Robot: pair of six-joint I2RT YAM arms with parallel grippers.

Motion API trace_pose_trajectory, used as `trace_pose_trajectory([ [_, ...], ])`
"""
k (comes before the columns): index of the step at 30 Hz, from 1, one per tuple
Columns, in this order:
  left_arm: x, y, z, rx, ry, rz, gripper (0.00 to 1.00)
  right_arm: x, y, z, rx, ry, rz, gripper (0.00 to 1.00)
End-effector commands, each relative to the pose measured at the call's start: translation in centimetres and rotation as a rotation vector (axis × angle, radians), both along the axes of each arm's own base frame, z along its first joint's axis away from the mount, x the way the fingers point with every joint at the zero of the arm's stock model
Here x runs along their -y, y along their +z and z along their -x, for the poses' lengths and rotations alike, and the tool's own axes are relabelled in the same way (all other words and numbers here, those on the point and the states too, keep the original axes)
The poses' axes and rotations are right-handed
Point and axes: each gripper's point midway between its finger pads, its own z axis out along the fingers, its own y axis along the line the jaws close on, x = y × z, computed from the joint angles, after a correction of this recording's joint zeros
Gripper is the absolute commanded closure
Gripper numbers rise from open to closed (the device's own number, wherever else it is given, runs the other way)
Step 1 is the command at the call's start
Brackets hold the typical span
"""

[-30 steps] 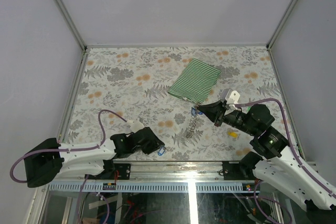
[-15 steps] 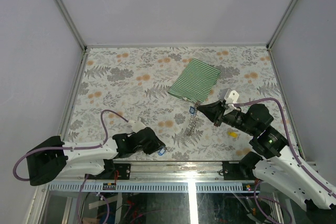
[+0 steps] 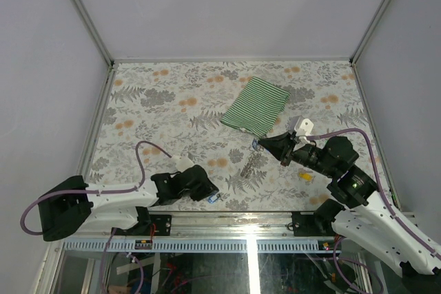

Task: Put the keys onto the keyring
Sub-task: Pick up the key from the center of the board.

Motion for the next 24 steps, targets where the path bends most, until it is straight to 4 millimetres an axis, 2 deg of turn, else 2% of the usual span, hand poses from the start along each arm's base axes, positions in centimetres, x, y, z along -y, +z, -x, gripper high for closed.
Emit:
trace_pose_trajectory([
  [1, 0.8, 2.1, -1.7, 0.081, -0.030, -0.054, 0.69, -0.1, 3.3, 0.0, 0.101, 0.002, -0.081, 0.99],
  [6, 0.7, 3.3, -2.1, 0.083, -0.038, -0.151, 0.60, 0.2, 3.4, 0.1, 0.112, -0.005, -0.083, 0.99],
  [13, 0.1, 2.5, -0.3, -0.030, 0.010, -0.237, 0.57, 0.8, 3.9, 0.8, 0.138, -0.006, -0.101, 0.99],
  [24, 1.1, 2.2, 0.9, -0.066, 0.037, -0.328, 0.53, 0.9, 4.1, 2.4, 0.128, 0.049, -0.139, 0.99],
])
